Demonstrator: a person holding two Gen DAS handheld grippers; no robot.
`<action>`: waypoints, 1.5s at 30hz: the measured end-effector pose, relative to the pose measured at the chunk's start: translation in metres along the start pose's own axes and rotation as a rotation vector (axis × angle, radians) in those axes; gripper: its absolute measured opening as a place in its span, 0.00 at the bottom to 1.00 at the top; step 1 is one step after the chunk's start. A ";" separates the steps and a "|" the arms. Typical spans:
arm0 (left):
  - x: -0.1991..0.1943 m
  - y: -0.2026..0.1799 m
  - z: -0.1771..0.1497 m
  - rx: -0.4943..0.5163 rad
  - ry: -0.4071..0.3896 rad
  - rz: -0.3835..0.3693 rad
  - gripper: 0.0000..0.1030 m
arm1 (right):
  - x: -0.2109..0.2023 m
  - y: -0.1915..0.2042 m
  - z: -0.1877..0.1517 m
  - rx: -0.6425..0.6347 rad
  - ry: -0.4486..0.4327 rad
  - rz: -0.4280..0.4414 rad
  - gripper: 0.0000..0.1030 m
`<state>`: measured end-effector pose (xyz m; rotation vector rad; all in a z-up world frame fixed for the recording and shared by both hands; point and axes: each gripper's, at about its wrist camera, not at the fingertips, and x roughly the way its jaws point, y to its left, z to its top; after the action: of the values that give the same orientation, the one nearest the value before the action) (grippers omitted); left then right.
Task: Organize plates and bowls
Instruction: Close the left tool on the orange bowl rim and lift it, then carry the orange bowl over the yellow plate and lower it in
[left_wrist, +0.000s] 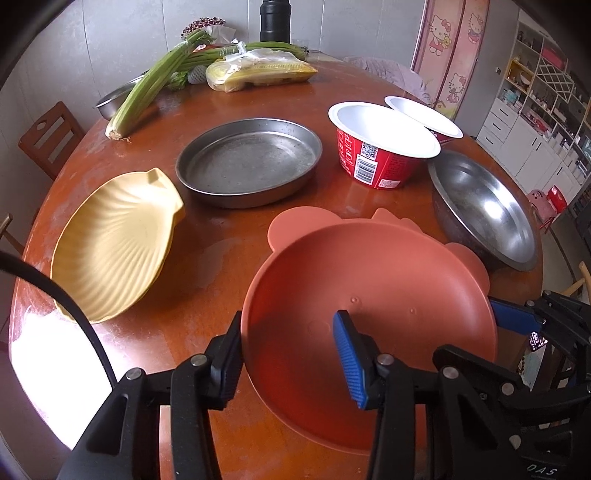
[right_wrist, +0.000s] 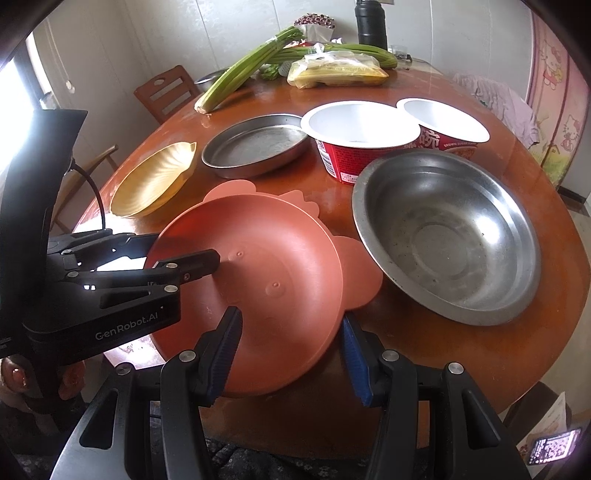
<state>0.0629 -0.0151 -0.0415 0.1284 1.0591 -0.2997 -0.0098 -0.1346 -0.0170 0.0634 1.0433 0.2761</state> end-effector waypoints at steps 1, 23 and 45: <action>-0.001 0.002 0.000 -0.003 -0.001 0.001 0.45 | 0.000 0.002 0.001 -0.005 -0.003 0.000 0.54; -0.053 0.102 0.003 -0.188 -0.102 0.167 0.46 | 0.014 0.099 0.054 -0.229 -0.051 0.089 0.54; -0.036 0.170 0.044 -0.247 -0.104 0.213 0.46 | 0.056 0.145 0.112 -0.269 -0.041 0.111 0.54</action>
<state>0.1350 0.1426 0.0046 0.0029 0.9617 0.0179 0.0844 0.0286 0.0184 -0.1158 0.9553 0.5115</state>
